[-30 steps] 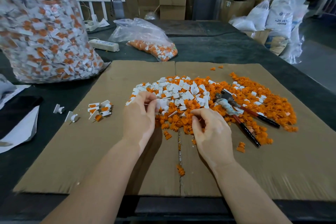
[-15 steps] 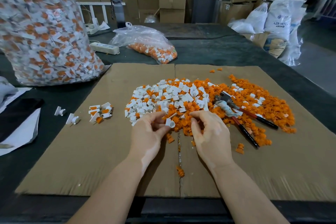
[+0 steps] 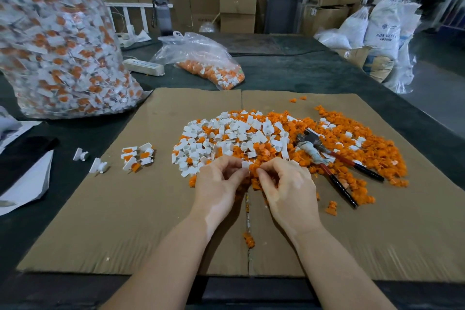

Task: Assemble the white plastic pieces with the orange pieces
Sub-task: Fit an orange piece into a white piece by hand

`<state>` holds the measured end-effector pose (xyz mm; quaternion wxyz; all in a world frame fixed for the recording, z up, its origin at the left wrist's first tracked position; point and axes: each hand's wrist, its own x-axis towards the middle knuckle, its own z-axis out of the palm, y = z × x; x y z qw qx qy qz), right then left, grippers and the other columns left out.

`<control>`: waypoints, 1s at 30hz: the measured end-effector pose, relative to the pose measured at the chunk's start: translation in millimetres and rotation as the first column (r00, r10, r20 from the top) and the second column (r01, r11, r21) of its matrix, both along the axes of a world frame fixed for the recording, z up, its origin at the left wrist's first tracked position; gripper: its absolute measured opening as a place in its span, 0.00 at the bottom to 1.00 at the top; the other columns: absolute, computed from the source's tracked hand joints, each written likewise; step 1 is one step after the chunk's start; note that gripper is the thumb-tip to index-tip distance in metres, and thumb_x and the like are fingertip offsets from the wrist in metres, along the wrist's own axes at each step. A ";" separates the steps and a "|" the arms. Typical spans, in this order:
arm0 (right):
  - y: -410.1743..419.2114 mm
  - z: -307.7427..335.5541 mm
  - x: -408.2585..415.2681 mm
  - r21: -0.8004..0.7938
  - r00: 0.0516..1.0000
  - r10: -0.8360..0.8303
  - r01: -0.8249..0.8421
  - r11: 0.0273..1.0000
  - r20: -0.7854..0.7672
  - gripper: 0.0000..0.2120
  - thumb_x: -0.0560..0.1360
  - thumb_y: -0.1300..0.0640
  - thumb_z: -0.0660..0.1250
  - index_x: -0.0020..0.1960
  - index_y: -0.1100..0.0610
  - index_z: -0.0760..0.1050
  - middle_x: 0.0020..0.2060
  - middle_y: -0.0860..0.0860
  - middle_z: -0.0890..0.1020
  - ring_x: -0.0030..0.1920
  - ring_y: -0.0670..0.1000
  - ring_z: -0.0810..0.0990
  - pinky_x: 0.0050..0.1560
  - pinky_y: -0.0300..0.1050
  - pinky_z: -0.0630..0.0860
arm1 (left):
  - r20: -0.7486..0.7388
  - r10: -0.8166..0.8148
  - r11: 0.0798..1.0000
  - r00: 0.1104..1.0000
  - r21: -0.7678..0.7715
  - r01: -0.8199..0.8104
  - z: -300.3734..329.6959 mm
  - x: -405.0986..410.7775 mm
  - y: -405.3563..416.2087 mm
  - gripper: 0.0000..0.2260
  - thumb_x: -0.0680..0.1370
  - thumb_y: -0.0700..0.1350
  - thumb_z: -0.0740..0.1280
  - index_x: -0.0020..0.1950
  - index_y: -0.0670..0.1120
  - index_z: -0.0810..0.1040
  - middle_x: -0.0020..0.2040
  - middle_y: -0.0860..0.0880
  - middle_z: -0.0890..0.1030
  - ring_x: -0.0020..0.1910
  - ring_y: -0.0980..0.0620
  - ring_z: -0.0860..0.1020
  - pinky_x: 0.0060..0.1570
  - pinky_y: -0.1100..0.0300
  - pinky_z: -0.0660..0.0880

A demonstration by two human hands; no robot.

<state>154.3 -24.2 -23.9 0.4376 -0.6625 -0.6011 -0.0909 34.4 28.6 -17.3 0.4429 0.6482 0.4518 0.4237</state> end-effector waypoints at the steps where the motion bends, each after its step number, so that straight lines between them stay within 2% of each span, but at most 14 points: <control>1: 0.2 -0.2 0.1 -0.017 1.000 -0.007 0.007 1.000 0.002 0.06 0.71 0.60 0.73 0.37 0.56 0.78 0.30 0.47 0.78 0.33 0.47 0.74 0.41 0.44 0.67 | 0.002 0.004 1.000 1.000 0.003 -0.004 -0.7 0.3 0.2 0.04 0.75 0.41 0.70 0.41 0.49 0.79 0.37 0.46 0.82 0.39 0.48 0.80 0.39 0.60 0.76; 4: 1.0 -0.3 -0.4 -0.048 1.000 -0.027 0.028 0.998 0.008 0.07 0.71 0.60 0.72 0.36 0.57 0.77 0.28 0.47 0.76 0.31 0.48 0.74 0.43 0.44 0.64 | -0.002 0.016 1.000 1.000 0.020 -0.016 -2.2 0.6 0.4 0.06 0.74 0.40 0.71 0.40 0.51 0.79 0.36 0.48 0.82 0.37 0.51 0.80 0.37 0.64 0.74; 9: 0.1 -0.6 -1.6 -0.087 0.999 -0.033 0.037 0.996 0.043 0.10 0.70 0.60 0.72 0.33 0.56 0.74 0.26 0.47 0.75 0.30 0.49 0.73 0.44 0.45 0.64 | -0.027 -0.001 0.998 1.000 0.065 0.003 -3.0 -0.3 -0.6 0.08 0.73 0.41 0.71 0.38 0.53 0.79 0.32 0.56 0.79 0.33 0.63 0.77 0.34 0.73 0.69; 18: -1.0 -1.0 -0.3 -0.110 1.000 -0.005 0.006 0.994 0.015 0.09 0.71 0.61 0.72 0.33 0.58 0.74 0.26 0.47 0.74 0.29 0.49 0.73 0.46 0.48 0.66 | -0.170 -0.012 0.990 0.985 0.136 0.035 0.0 -0.7 -5.3 0.08 0.75 0.44 0.70 0.39 0.55 0.77 0.36 0.61 0.77 0.39 0.72 0.73 0.39 0.79 0.66; 20: -1.0 -0.5 0.0 -0.102 1.000 0.018 -0.017 0.995 0.006 0.08 0.72 0.60 0.71 0.35 0.58 0.77 0.28 0.47 0.77 0.31 0.49 0.75 0.46 0.48 0.66 | -0.122 -0.019 0.994 0.992 0.101 0.032 1.0 -2.0 -4.5 0.06 0.75 0.43 0.69 0.40 0.53 0.78 0.36 0.58 0.78 0.38 0.69 0.74 0.38 0.78 0.67; 22: -1.6 0.5 -0.8 -0.080 0.999 0.050 -0.049 0.996 0.009 0.05 0.72 0.58 0.72 0.38 0.57 0.79 0.31 0.47 0.80 0.34 0.48 0.77 0.48 0.47 0.64 | 0.006 -0.022 1.000 1.000 0.015 0.022 1.5 -3.1 -3.4 0.03 0.75 0.41 0.69 0.42 0.48 0.80 0.37 0.50 0.81 0.36 0.62 0.76 0.37 0.73 0.70; 24: -1.8 1.6 -1.3 -0.059 0.996 0.088 -0.087 0.994 0.002 0.03 0.72 0.56 0.72 0.41 0.56 0.80 0.34 0.46 0.81 0.37 0.47 0.78 0.49 0.46 0.65 | 0.099 -0.010 0.998 0.995 -0.060 0.016 2.6 -4.4 -3.0 0.02 0.75 0.40 0.68 0.44 0.44 0.80 0.39 0.42 0.81 0.38 0.52 0.77 0.41 0.61 0.73; 26: -2.5 2.5 -0.5 -0.030 0.993 0.113 -0.114 0.993 -0.018 0.04 0.71 0.56 0.72 0.45 0.55 0.80 0.36 0.44 0.79 0.39 0.45 0.77 0.50 0.46 0.66 | 0.132 -0.006 0.996 0.991 -0.088 0.018 3.0 -4.8 -2.9 0.02 0.75 0.39 0.68 0.45 0.42 0.80 0.41 0.39 0.81 0.40 0.48 0.77 0.44 0.53 0.75; 28: -3.2 2.5 0.9 -0.012 0.990 0.137 -0.137 0.990 -0.016 0.09 0.71 0.58 0.72 0.51 0.55 0.80 0.37 0.44 0.77 0.40 0.45 0.76 0.49 0.47 0.68 | 0.134 -0.015 0.995 0.991 -0.092 0.028 2.6 -4.5 -2.8 0.03 0.75 0.39 0.69 0.47 0.42 0.80 0.42 0.39 0.81 0.41 0.47 0.78 0.46 0.52 0.75; 30: -3.4 2.3 1.2 -0.015 0.989 0.151 -0.151 0.988 0.003 0.12 0.71 0.59 0.72 0.54 0.55 0.80 0.39 0.46 0.78 0.43 0.47 0.77 0.49 0.47 0.68 | 0.119 -0.028 0.996 0.992 -0.085 0.038 1.2 -4.9 -2.6 0.02 0.75 0.40 0.69 0.47 0.43 0.81 0.39 0.43 0.81 0.39 0.51 0.77 0.42 0.58 0.75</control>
